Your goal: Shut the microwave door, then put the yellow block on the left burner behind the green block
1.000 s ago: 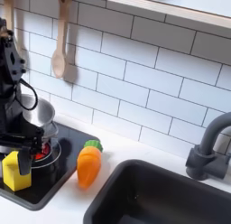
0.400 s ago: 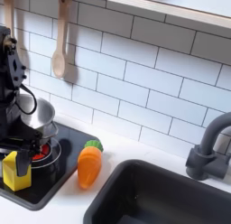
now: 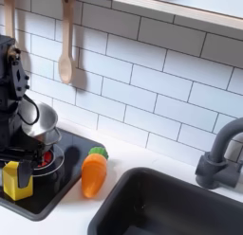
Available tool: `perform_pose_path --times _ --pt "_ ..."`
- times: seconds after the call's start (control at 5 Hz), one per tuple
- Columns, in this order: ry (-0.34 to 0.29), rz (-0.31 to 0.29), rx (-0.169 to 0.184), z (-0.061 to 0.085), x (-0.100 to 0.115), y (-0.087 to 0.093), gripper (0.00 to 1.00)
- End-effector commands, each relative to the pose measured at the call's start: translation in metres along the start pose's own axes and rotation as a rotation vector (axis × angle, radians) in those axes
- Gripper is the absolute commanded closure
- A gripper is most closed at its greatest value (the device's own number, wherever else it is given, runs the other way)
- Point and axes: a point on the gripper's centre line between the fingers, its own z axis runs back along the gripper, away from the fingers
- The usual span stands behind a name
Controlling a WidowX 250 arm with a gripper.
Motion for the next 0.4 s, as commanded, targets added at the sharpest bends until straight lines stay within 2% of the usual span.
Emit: perform_pose_path --times 0.0,0.2 --pt "0.008 0.013 0.020 -0.0065 0.0024 -0.0036 0.00" --pt "0.013 0.027 0.028 -0.0081 0.0025 -0.0035 0.00"
